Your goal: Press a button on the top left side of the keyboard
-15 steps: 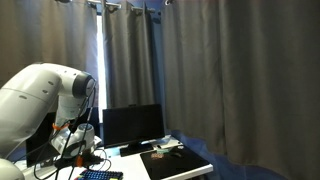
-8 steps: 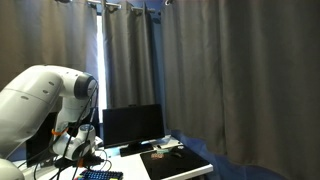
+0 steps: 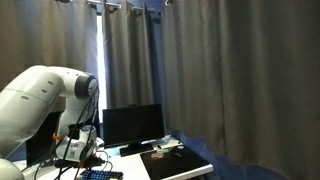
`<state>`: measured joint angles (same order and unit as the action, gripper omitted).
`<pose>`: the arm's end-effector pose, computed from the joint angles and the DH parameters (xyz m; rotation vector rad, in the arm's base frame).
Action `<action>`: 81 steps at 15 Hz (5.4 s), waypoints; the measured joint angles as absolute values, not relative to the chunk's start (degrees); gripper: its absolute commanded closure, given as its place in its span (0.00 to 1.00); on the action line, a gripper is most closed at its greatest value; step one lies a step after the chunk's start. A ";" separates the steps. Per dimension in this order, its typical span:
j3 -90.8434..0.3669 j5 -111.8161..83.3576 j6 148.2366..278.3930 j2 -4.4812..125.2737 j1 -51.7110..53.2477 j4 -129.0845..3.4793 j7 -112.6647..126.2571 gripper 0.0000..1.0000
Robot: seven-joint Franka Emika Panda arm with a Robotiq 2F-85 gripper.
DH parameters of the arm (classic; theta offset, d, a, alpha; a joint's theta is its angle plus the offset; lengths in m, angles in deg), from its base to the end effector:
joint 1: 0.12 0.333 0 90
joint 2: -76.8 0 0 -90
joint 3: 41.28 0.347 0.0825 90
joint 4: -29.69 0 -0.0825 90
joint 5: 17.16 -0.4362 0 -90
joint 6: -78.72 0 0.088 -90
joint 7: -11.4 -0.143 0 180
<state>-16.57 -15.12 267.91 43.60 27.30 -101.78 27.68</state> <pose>0.3592 0.4879 0.1183 -2.3303 -1.4466 -0.5507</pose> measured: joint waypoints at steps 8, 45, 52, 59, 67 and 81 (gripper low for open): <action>-16.57 -12.32 267.86 42.73 27.23 -101.84 24.93 1.00; -17.49 -11.32 268.33 41.55 27.41 -100.92 24.77 1.00; -17.50 -11.32 268.33 41.60 27.42 -100.91 24.45 1.00; -17.49 -11.32 268.32 42.59 27.42 -100.91 24.30 1.00; -17.15 -11.32 268.12 44.85 27.29 -101.54 22.70 0.32; -18.63 -11.36 240.84 61.94 28.02 -101.95 17.04 0.00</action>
<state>-18.63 -11.36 240.84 61.94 28.02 -101.95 17.04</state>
